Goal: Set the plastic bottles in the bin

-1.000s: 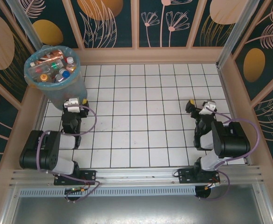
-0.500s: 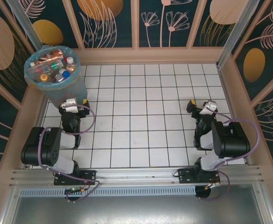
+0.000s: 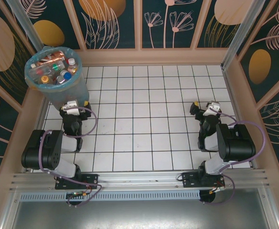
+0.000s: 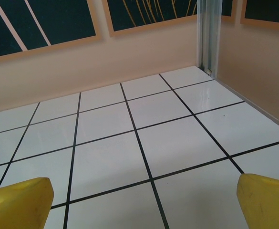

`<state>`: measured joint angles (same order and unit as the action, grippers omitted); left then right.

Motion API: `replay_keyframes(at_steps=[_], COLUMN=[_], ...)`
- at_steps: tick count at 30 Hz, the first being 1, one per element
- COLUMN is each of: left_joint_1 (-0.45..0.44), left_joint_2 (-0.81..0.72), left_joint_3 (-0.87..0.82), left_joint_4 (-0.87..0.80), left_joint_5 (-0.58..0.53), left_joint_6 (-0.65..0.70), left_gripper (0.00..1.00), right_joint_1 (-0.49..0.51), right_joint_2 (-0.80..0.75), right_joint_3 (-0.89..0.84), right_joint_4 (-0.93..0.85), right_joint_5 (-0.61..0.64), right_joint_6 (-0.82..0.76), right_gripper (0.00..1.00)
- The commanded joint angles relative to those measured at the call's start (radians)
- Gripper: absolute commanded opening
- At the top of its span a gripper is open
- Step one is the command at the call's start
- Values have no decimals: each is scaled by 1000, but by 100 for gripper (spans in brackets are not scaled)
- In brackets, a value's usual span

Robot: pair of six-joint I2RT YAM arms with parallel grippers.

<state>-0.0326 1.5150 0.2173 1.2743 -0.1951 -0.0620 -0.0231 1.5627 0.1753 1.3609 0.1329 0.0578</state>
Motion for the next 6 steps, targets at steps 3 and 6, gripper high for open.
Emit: replay_keyframes(at_steps=[3,6], left_joint_1=[5,6], left_joint_2=[6,3], left_joint_3=[11,3], left_joint_4=[10,28], left_joint_5=[-18,-61], left_joint_6=[-20,-33], left_gripper=[99,99], right_joint_1=[9,9], right_joint_2=[-2,-1], right_joint_3=[19,18], right_joint_4=[8,8], right_joint_5=[3,4], right_joint_6=[-12,-12], right_gripper=[99,99])
